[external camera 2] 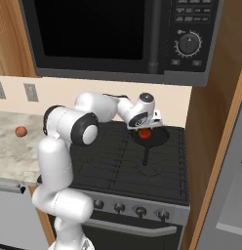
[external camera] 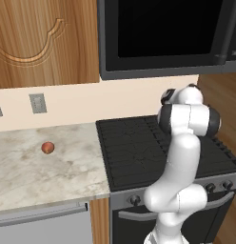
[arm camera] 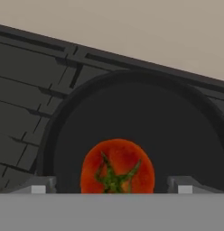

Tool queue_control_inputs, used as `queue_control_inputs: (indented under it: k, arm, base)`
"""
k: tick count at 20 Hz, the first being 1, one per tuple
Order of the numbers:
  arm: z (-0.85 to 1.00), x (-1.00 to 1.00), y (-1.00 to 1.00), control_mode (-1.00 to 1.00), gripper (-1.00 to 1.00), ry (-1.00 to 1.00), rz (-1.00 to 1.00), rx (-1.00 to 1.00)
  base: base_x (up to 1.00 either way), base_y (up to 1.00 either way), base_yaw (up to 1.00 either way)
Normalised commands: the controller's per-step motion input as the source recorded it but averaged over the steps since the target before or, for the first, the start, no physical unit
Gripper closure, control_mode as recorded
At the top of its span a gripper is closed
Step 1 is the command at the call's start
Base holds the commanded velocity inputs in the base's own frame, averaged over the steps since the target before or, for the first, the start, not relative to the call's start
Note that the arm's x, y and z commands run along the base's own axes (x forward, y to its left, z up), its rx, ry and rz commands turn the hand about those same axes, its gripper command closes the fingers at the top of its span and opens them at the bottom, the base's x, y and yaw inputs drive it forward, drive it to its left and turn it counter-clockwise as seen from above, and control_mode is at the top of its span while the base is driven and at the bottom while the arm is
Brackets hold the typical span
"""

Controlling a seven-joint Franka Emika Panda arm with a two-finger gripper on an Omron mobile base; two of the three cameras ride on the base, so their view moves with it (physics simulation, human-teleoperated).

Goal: Place the pan on the rear right burner on the stove. Then place the tomato and the onion in the pan and turn on the rear right burner.

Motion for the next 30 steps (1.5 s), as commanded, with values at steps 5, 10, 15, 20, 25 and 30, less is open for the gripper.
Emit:
queue_control_inputs:
  k: [5,10,15,20,25,30]
  arm:
    - [0.35,-0.38,0.03,-1.0,-1.0,-0.14,0.0,0.0]
    - [0.33,-0.55,0.35,-1.0,-1.0,-0.19,0.0,0.0]
    - [0.02,-0.57,0.53,-1.0,-1.0,-0.13,0.0,0.0]
    - [0.06,-0.55,0.58,-1.0,-1.0,-0.08,0.0,0.0]
    - [0.3,-0.53,0.46,-1.0,-1.0,0.0,-0.01,0.0]
    - [0.42,-0.54,0.36,-1.0,-1.0,0.0,0.0,0.0]
  base:
    - [0.0,0.0,0.0]
    - [0.0,0.0,0.0]
    - [0.0,0.0,0.0]
    - [0.0,0.0,0.0]
    - [0.0,0.0,0.0]
    - [0.0,0.0,0.0]
